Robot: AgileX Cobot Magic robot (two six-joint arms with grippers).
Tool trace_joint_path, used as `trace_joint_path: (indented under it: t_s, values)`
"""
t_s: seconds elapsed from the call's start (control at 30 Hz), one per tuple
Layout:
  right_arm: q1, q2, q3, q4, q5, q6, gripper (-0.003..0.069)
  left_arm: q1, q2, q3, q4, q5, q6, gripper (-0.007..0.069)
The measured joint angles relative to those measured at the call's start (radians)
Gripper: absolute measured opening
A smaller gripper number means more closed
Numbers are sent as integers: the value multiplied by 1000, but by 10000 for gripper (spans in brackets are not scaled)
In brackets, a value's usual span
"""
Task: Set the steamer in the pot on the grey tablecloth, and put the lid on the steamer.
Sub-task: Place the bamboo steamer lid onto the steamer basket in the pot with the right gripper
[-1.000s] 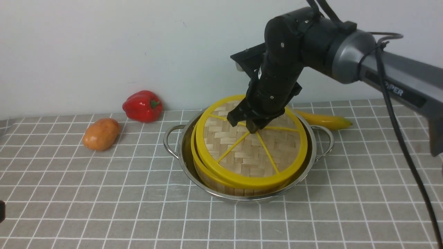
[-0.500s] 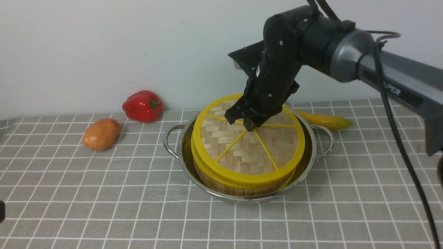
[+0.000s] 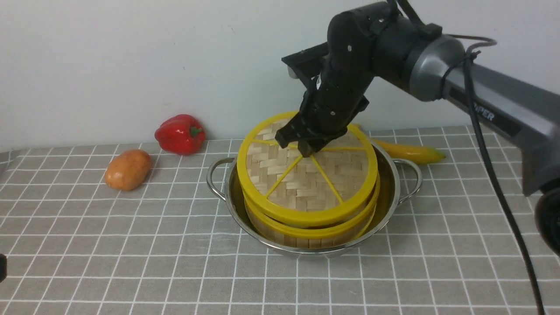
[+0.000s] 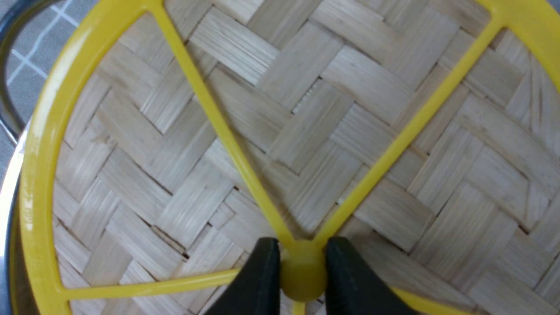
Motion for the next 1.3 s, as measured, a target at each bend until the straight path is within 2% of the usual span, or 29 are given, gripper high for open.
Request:
trace_joint_path:
  t_s: [1.3]
  values:
    - [0,-37,73,-55,4,29,148,0,0,0,0,4,2,1]
